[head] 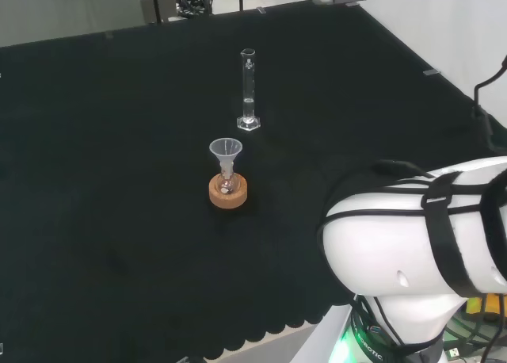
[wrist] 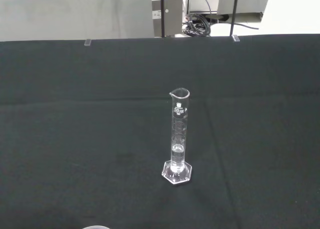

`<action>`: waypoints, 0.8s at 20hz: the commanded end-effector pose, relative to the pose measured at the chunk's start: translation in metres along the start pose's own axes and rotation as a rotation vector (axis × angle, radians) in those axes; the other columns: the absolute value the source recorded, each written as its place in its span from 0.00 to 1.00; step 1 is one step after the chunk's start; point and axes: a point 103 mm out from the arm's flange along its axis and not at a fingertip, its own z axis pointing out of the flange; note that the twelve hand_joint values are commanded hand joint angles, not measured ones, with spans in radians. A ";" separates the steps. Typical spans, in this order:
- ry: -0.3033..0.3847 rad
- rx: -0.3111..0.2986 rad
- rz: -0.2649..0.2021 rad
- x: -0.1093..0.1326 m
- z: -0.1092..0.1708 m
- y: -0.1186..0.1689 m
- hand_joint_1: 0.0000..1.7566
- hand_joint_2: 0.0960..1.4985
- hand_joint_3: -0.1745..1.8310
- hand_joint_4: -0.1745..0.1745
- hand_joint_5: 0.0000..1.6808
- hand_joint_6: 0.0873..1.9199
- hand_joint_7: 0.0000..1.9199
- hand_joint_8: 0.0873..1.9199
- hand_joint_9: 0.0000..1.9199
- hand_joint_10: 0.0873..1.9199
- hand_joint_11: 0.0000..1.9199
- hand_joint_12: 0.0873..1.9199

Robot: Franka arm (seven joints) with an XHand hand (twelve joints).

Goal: Pick up the graduated cylinder.

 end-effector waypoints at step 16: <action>0.193 0.019 -0.002 -0.081 0.145 0.165 0.22 0.82 0.05 0.39 0.17 0.00 0.07 0.27 0.30 0.01 0.08 0.70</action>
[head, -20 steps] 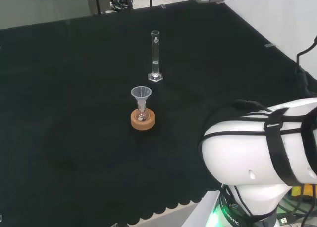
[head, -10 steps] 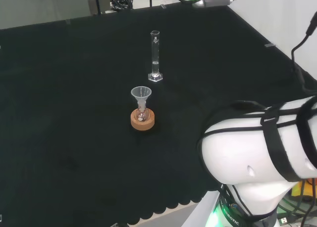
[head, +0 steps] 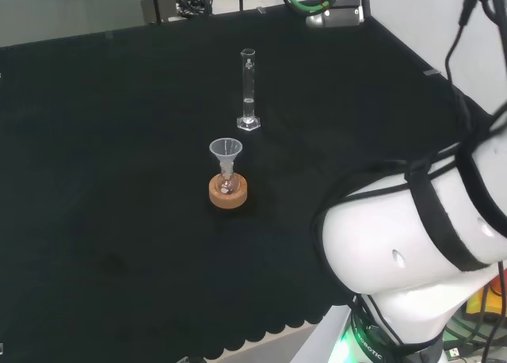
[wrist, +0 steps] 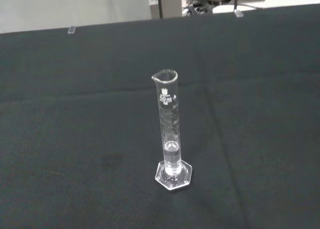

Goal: Pick up the graduated cylinder.

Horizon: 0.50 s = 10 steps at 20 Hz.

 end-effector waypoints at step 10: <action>0.206 0.058 -0.039 -0.060 0.136 0.124 0.27 0.78 0.00 0.38 0.17 0.00 0.05 0.28 0.18 0.28 0.09 0.70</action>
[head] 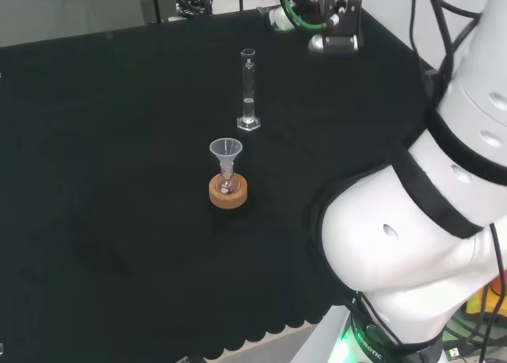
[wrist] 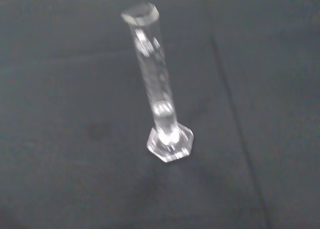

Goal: Pick up the graduated cylinder.

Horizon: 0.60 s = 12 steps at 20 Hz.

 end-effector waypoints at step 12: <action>0.246 -0.035 -0.095 -0.032 0.094 0.104 0.33 0.73 0.00 0.37 0.20 0.00 0.10 0.31 0.21 0.30 0.11 0.70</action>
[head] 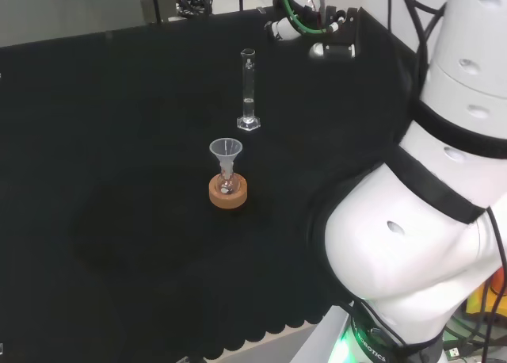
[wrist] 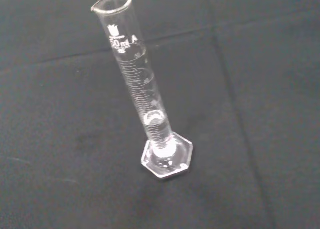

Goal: Pick up the graduated cylinder.

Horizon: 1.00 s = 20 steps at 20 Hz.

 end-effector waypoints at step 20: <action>0.463 0.004 -0.338 -0.027 0.145 0.073 0.44 0.66 0.00 0.37 0.23 0.00 0.14 0.31 0.27 0.28 0.17 0.68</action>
